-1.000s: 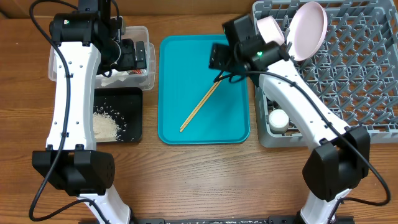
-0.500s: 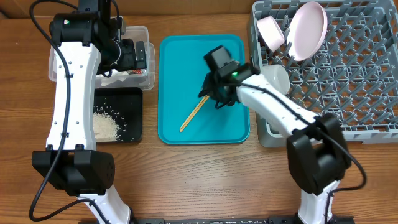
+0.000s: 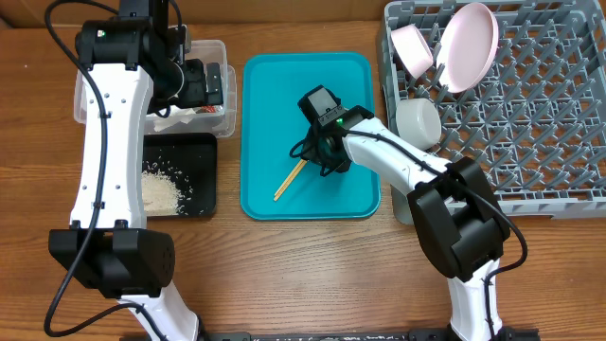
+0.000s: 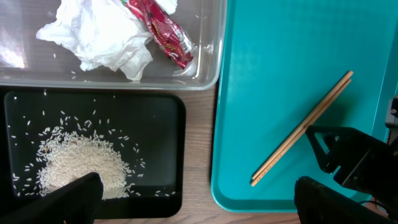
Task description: Sort waste into correct bins and load items into the dishwasher
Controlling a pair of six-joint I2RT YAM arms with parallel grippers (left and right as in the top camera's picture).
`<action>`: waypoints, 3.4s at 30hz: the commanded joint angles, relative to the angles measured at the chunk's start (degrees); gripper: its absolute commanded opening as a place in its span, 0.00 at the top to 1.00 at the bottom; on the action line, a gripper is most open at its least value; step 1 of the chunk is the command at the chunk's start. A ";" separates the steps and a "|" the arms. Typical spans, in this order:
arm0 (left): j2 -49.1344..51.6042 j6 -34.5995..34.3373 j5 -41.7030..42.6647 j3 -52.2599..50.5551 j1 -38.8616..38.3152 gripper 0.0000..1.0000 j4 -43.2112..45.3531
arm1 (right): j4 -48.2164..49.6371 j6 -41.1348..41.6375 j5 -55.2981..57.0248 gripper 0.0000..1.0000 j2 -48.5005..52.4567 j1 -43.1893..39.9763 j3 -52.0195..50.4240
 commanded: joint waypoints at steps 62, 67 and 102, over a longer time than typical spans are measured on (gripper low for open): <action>-0.35 1.11 -0.39 0.50 -0.09 0.00 0.17 | -13.44 -10.43 -0.94 0.76 9.68 -0.57 11.89; -0.35 1.11 -0.39 0.50 -0.11 0.00 0.17 | -14.51 -12.55 -0.72 0.62 9.68 -0.55 12.48; -0.35 1.11 -0.39 0.50 0.00 0.00 0.20 | -19.69 -11.96 9.22 0.49 9.33 -2.05 20.26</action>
